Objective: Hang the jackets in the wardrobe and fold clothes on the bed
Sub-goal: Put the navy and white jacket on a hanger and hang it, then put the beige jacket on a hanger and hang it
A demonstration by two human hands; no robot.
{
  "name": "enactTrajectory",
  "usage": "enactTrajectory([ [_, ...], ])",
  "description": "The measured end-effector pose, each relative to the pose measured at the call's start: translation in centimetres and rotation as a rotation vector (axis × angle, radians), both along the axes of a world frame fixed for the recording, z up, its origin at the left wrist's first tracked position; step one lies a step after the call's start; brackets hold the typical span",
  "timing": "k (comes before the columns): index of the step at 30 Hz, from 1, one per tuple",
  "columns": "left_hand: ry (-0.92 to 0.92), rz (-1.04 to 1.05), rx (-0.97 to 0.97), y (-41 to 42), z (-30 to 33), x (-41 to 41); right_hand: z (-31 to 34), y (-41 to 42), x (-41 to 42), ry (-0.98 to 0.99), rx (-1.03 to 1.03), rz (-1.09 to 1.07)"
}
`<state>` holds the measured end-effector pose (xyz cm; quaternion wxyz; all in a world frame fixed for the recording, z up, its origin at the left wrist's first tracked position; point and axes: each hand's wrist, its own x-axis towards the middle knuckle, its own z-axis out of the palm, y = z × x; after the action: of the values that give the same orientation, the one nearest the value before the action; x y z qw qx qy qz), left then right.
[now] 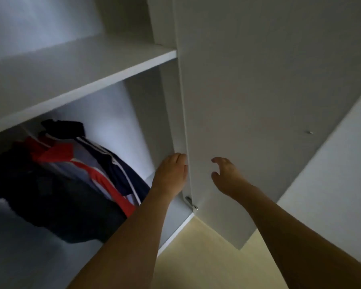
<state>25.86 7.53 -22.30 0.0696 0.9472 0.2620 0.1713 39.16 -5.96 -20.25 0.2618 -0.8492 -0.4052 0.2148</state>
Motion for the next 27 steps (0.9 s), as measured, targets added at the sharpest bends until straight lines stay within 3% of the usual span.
enactTrajectory([
  [10, 0.038, -0.495, 0.007, -22.4, -0.4, 10.0, -1.0, -28.9, 2.5, -0.061, -0.039, -0.474],
  [19, 0.036, -0.912, -0.040, -58.2, -1.5, 16.5, -2.5, -65.2, 0.1, -0.055, -0.047, -0.905],
  [27, 0.188, -1.239, -0.015, -85.8, -3.5, 18.5, -5.1, -90.9, -5.1, 0.048, -0.072, -1.306],
])
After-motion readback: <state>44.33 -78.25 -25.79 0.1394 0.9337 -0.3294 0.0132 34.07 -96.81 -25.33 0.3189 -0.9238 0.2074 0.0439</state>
